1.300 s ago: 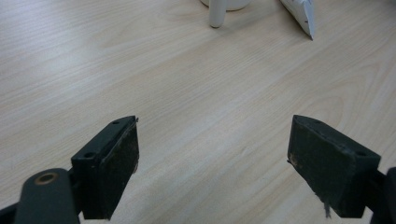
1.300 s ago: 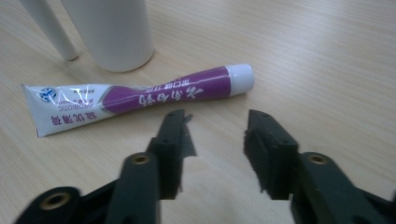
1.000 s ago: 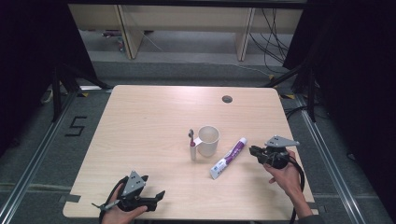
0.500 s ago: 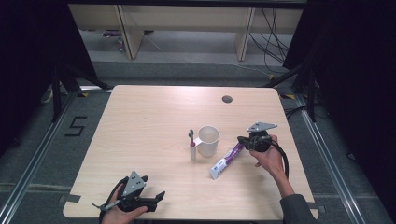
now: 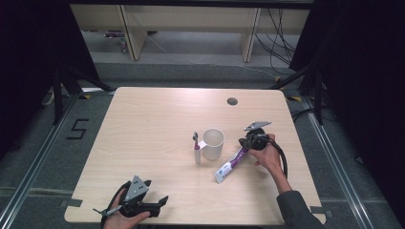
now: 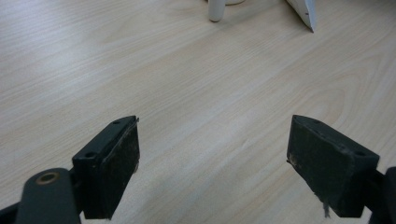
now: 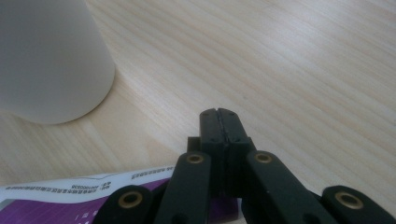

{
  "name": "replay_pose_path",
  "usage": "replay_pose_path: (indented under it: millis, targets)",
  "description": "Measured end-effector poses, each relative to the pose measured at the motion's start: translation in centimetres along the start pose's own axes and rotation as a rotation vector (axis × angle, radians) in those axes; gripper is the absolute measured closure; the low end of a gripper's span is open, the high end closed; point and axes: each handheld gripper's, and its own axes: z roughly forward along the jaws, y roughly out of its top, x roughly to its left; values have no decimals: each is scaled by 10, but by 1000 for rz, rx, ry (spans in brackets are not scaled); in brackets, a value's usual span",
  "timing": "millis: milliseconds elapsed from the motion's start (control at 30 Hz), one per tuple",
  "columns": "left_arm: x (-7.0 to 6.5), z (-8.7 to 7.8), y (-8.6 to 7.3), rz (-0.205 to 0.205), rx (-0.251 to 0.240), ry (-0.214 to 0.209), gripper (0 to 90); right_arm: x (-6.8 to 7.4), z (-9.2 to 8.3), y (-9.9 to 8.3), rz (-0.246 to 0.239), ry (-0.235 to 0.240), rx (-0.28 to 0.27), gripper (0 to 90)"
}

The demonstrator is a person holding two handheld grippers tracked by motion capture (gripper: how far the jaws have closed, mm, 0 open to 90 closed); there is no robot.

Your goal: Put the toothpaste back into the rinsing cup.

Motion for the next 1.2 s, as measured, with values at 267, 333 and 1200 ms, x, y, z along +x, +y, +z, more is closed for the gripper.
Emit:
replay_pose_path:
  millis: [267, 333, 1200]
  targets:
    - [0, -2, 0, 18, 18, 4, 171, 2, -11, -15, 29, 19, 1, 900]
    - [0, -2, 0, 17, 19, 5, 171, 4, -18, -22, 43, 30, 3, 900]
    - [-4, -1, 0, -4, 3, 1, 178, 30, -67, -72, 26, 81, 67, 899]
